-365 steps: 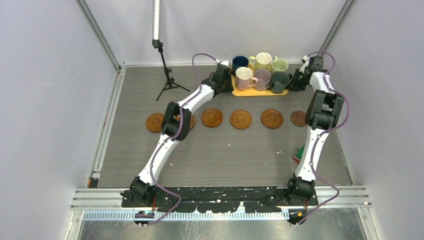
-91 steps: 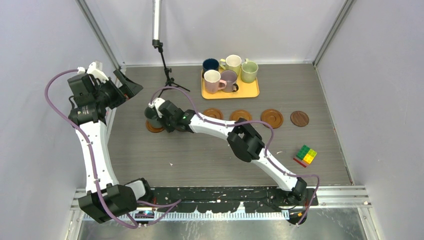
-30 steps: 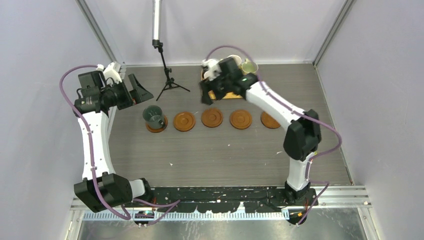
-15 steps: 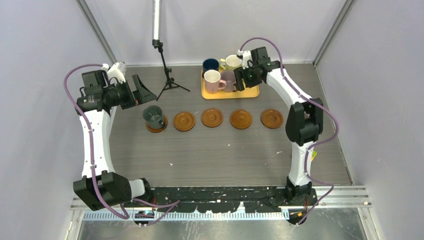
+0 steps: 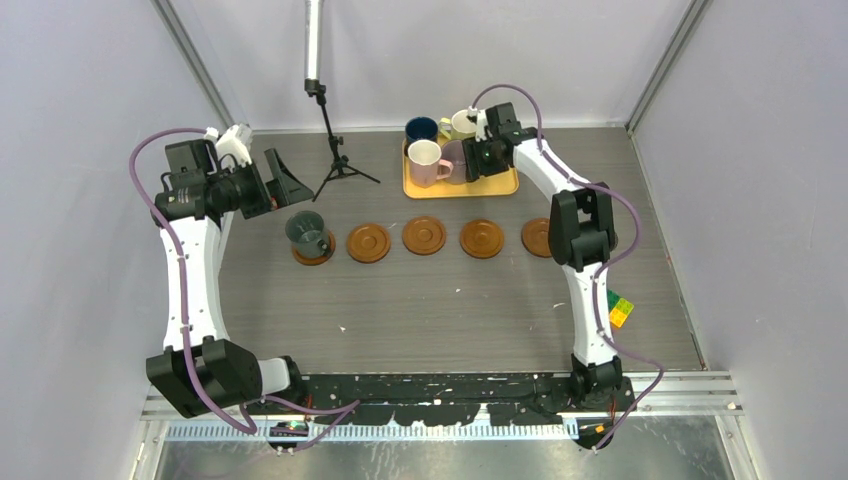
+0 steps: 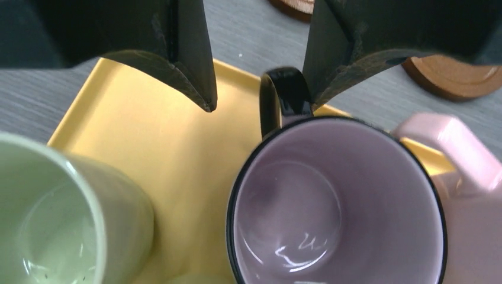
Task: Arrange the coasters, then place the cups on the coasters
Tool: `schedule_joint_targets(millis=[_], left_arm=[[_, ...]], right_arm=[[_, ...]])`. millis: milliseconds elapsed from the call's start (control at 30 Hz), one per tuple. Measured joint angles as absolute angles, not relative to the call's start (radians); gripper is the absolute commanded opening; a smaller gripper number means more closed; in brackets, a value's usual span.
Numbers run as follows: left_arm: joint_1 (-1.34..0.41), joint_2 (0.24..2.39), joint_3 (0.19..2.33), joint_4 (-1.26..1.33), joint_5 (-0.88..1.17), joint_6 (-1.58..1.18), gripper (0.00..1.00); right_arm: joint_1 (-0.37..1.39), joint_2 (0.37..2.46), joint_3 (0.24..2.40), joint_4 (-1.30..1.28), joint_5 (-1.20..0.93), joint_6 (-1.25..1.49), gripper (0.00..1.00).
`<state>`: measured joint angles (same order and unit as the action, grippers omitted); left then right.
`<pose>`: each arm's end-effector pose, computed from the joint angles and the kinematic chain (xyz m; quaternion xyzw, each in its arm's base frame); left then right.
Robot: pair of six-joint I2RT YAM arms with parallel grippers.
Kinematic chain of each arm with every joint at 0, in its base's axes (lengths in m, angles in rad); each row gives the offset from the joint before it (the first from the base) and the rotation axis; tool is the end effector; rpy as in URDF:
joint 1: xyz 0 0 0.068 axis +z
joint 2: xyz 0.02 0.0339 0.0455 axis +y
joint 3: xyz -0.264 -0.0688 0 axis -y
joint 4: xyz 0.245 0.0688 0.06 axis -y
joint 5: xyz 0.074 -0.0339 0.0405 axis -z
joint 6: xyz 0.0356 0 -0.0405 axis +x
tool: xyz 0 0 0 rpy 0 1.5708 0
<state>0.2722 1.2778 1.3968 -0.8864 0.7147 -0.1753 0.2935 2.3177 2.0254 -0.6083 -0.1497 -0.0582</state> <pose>0.2495 0.0454 0.3849 -0.0580 0.8711 -0.3038 0.3814 0.4953 0.1553 0.2085 -0.1890 0.9229 0.1086 0.3174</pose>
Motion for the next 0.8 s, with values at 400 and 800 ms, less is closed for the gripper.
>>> schedule_joint_targets(millis=[400, 800], left_arm=[[0.272, 1.279, 1.397, -0.880, 0.696, -0.176, 1.00], [0.272, 1.279, 1.397, -0.881, 0.688, -0.176, 1.00]], right_arm=[[0.300, 2.396, 2.086, -0.576, -0.147, -0.051, 0.28], [0.306, 2.322, 1.983, -0.559, -0.140, -0.084, 0.01]])
